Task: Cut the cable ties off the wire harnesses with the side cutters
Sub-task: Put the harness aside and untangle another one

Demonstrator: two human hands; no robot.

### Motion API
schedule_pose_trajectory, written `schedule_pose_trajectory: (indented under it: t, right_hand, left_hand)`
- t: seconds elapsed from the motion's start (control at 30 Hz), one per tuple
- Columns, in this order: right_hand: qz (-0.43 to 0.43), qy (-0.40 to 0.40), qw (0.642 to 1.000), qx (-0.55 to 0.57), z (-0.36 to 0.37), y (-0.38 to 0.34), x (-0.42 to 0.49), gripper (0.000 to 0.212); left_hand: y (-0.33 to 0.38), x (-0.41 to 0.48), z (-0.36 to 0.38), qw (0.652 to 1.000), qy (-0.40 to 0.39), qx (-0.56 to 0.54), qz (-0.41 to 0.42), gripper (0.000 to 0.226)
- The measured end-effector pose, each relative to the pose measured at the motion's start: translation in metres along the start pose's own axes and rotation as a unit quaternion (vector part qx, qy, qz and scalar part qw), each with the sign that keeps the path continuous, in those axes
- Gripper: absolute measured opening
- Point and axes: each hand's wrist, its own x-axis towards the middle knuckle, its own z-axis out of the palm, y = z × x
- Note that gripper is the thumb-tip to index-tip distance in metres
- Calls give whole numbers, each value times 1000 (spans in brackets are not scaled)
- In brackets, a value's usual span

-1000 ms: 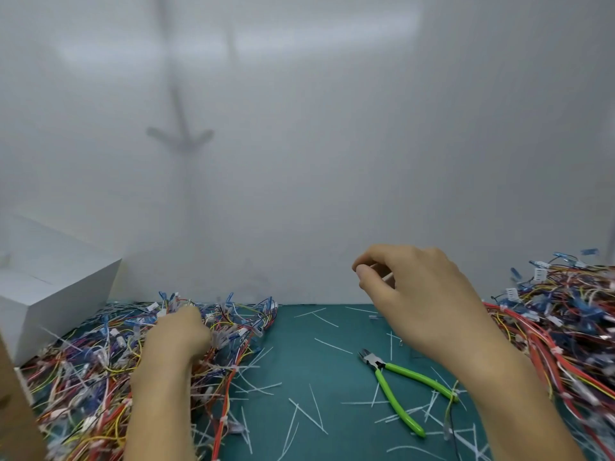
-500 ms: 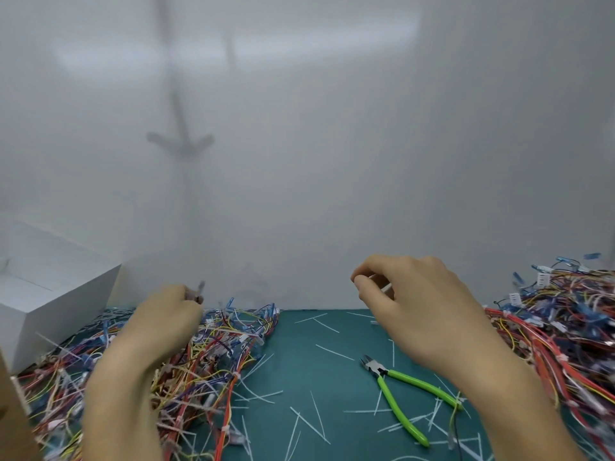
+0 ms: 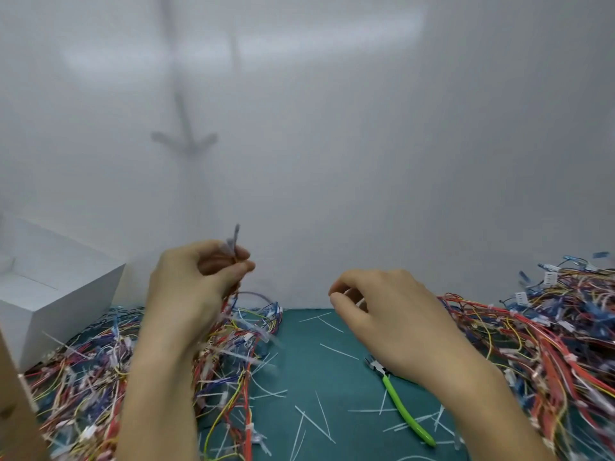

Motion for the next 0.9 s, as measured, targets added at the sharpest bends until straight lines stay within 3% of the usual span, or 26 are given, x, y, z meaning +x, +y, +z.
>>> schedule_pose_trajectory:
  t: [0.13,0.23,0.43,0.5,0.57,0.67,0.83,0.9]
  right_hand:
    - [-36,-35,987,153,12,-8,4,24]
    - [-45,-75,944,318,16,-15,6,27]
    - [-16,14,851,525,15,-16,6,19]
    - [-4,50,845,532,12,-12,7,18]
    - [14,83,851,519,4,-3,9,17]
    - [53,126,845,518,-9,14,12,21]
    - [86,187,861,465,-12,34,15,25]
    - [94,213,868,439,-11,39,17,25]
  left_hand:
    - [18,-8,35,992,-3,-107,61,20]
    - [26,-16,57,986,6,-142,86,25]
    - [38,-27,80,956,17,-286,57,22]
    - [41,-32,82,955,-28,-290,58,24]
    - [43,-34,78,957,-82,-269,76,29]
    - [40,-28,65,975,-96,-172,100,29]
    - [30,-22,48,982,-178,15,56,32]
    - [28,-21,44,982,-163,70,64,34]
